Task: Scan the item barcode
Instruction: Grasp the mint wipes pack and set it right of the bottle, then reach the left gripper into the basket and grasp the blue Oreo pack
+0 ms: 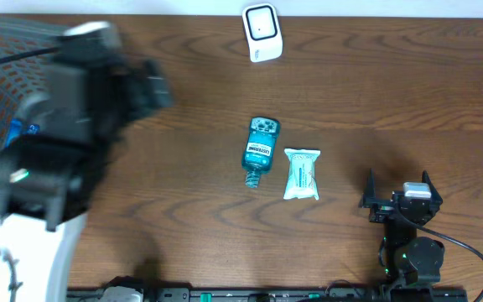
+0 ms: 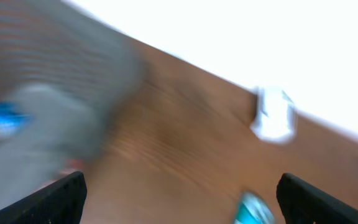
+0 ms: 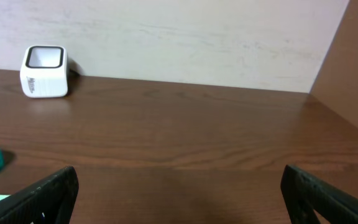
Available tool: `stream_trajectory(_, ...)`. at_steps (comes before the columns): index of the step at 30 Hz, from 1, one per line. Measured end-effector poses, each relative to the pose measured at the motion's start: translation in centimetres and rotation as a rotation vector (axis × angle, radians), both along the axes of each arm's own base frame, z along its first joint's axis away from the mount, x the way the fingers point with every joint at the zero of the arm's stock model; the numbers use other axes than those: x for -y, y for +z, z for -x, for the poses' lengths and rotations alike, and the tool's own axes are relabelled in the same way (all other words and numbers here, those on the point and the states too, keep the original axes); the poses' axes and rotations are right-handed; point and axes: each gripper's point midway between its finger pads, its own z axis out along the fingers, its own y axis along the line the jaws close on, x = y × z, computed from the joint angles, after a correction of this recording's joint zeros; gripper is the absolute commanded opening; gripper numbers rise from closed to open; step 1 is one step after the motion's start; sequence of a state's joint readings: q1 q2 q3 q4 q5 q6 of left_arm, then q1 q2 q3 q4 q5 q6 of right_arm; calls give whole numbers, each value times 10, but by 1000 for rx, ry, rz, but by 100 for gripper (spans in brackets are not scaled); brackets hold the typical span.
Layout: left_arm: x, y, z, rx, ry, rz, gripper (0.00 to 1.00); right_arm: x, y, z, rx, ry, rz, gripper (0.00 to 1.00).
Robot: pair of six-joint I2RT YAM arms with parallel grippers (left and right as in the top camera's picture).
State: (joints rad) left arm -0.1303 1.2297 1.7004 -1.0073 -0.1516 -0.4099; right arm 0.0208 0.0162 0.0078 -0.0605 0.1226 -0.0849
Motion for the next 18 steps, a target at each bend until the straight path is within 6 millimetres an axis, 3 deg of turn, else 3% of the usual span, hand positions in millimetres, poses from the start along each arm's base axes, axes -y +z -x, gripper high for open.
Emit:
stream_trajectory(4,-101,7,29,20,348,12,98,0,0,0,0,0,0,99)
stream_trajectory(9,-182,-28,66,-66,761,161,98,0,0,0,0,0,0,99)
stream_trajectory(11,-200,-47,69,-97,874,228,98,0,0,0,0,0,0,99)
stream_trajectory(14,-227,-92,65,-179,1047,344,98,0,0,0,0,0,0,99)
stream_trajectory(18,-246,-152,49,-295,1203,453,98,0,0,0,0,0,0,99)
